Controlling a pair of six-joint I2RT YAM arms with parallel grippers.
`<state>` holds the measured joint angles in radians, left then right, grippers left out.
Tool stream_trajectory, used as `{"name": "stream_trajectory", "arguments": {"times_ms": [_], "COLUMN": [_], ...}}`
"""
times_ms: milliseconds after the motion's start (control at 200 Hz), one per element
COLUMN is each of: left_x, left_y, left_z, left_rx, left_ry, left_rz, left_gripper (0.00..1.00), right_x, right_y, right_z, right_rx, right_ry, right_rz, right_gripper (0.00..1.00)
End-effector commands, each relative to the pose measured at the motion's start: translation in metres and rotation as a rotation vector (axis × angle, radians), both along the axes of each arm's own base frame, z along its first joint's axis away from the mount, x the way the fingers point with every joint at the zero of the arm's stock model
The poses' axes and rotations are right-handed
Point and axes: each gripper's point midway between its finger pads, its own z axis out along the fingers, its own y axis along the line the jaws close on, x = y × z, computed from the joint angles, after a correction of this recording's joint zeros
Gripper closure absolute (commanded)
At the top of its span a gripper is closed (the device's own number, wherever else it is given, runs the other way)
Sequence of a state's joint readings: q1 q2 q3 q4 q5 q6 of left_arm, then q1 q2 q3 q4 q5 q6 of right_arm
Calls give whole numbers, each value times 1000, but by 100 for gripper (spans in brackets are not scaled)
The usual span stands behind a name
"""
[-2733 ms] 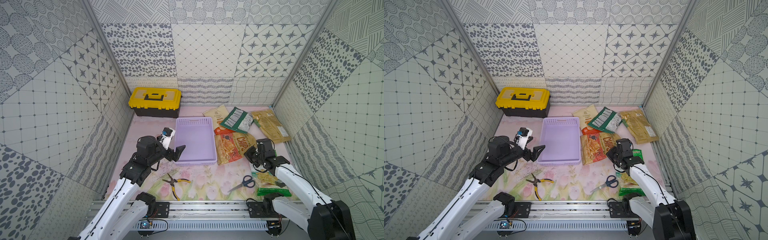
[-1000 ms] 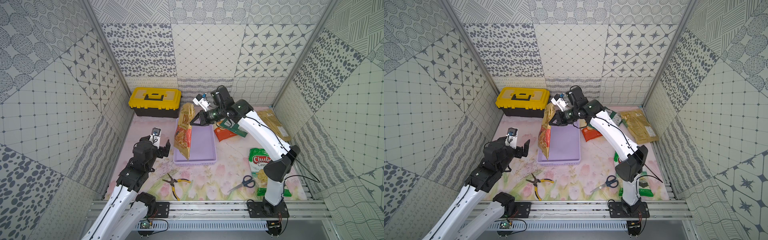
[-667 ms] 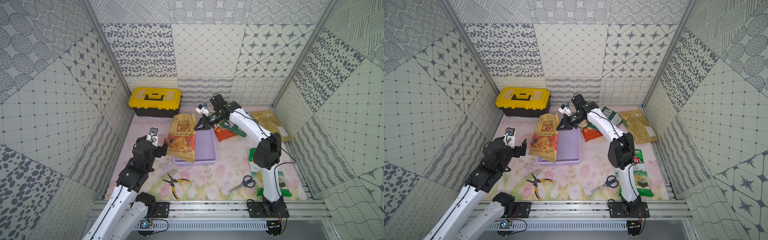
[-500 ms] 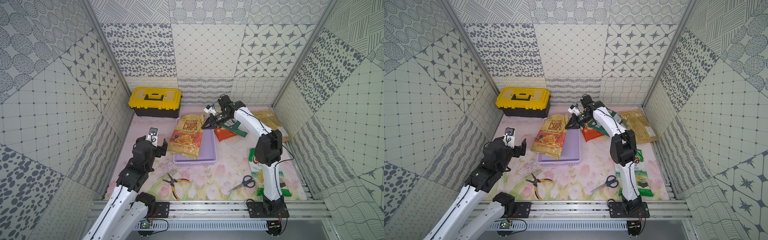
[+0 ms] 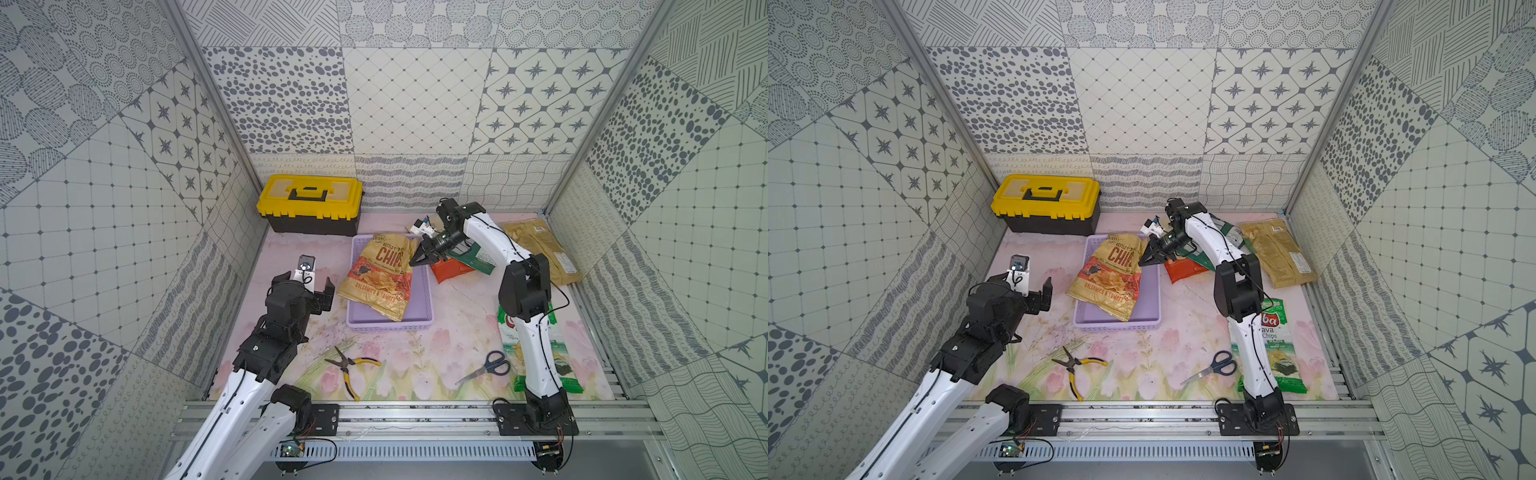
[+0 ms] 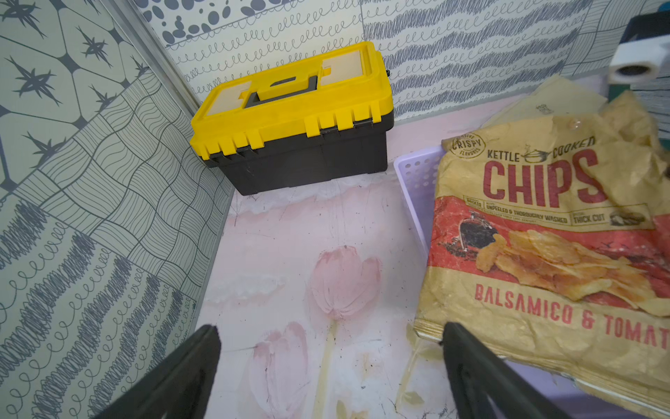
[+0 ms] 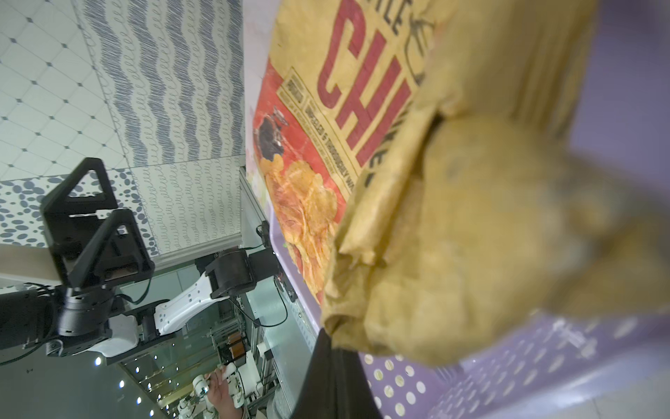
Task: Put the potato chips into the basket
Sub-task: Place the potato chip in the basket.
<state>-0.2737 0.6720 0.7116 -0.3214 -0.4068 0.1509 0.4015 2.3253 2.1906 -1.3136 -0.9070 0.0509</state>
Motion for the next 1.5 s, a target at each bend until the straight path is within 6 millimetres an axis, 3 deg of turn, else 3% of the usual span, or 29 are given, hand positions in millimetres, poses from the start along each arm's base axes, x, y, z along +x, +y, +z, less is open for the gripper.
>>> {"name": "stream_trajectory", "arguments": {"times_ms": [0,190,400,550,730,910,1126,1246,1306,1371,1491], "left_x": [3,3,4,5,5,5,5,6,6,6,4], "left_y": [5,4,5,4,3,4,1,1,1,1,2], "left_z": [10,10,7,7,5,6,5,5,4,4,4], "left_rx": [-6,-7,-4,-3,-4,-3,-15,-7,-1,-3,-11], "left_ry": [-40,-37,-27,-26,-16,-22,-18,-18,-15,-15,-15], "left_rz": [30,27,30,25,22,25,11,12,11,11,14], "left_gripper": [1,1,1,1,1,1,1,1,1,1,1], "right_x": [-4,17,25,16,-4,-7,-1,17,28,37,46], "right_y": [-14,-28,-37,-21,15,39,30,19,14,11,10], "right_z": [2,-4,-13,-22,-32,-38,-47,-51,-53,-47,-6], "right_rx": [-57,-141,-233,-229,-228,-216,-303,-405,-460,-507,-621], "right_ry": [-40,-81,-95,-85,-100,-105,-129,-216,-262,-312,-494], "right_rz": [18,-32,-33,13,104,125,103,35,-2,-33,-93], "right_gripper": [100,100,100,100,100,100,100,100,75,58,44]}}
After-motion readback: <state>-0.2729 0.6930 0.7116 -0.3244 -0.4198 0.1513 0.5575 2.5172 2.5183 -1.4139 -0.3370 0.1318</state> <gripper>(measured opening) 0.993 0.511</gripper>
